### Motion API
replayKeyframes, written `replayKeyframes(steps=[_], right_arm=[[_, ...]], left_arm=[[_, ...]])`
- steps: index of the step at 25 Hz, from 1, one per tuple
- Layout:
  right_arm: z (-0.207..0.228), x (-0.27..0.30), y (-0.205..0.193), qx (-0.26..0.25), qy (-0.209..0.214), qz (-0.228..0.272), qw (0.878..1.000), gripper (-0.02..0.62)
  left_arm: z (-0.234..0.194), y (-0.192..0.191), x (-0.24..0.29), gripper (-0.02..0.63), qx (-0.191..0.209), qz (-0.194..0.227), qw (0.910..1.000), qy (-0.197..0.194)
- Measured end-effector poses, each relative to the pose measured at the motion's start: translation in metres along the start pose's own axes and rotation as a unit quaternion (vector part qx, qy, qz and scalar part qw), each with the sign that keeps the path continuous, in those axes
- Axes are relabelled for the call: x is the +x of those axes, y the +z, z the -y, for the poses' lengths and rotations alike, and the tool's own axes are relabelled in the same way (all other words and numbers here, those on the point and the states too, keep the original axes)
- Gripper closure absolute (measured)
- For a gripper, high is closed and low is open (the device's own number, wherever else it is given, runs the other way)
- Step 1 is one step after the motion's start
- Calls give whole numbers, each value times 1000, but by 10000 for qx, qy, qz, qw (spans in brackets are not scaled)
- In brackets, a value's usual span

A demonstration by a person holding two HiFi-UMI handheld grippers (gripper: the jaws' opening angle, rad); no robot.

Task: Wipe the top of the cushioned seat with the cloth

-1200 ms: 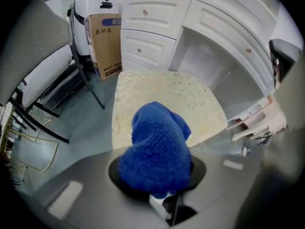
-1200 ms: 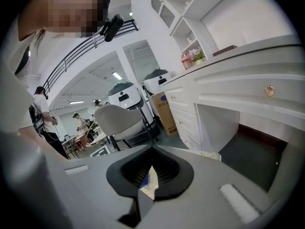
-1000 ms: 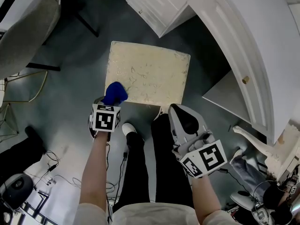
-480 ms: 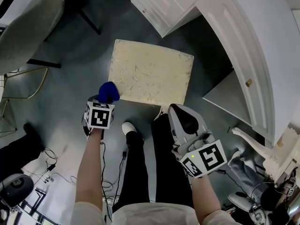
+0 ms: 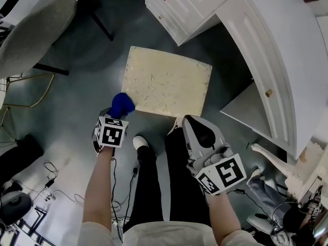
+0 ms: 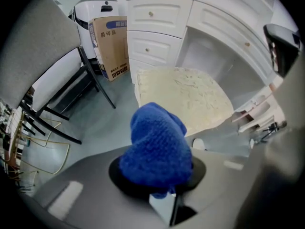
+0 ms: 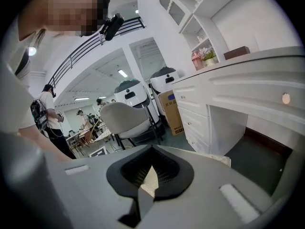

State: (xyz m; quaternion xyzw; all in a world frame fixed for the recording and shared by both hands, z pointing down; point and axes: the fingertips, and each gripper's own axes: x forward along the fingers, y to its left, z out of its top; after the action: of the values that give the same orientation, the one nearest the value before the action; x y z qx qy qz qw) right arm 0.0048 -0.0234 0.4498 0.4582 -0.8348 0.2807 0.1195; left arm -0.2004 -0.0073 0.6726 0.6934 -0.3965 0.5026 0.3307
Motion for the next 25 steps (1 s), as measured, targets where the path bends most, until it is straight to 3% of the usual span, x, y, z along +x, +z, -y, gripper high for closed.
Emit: replayKeyframes(steps=[9,17,25], right_arm=[[-25,-11,27,-209,7,125,9997,597],[-69,-36,56,-461,120,160,9987,597],[-105,-69,92,-630,150,310,9974,597]], left_arm=[[14,27,-49,535,136,618,9978,-204],[28,63,-135,537,289,1387,9892,-387],[43,79,-215,537,443,1856,9805,-471]])
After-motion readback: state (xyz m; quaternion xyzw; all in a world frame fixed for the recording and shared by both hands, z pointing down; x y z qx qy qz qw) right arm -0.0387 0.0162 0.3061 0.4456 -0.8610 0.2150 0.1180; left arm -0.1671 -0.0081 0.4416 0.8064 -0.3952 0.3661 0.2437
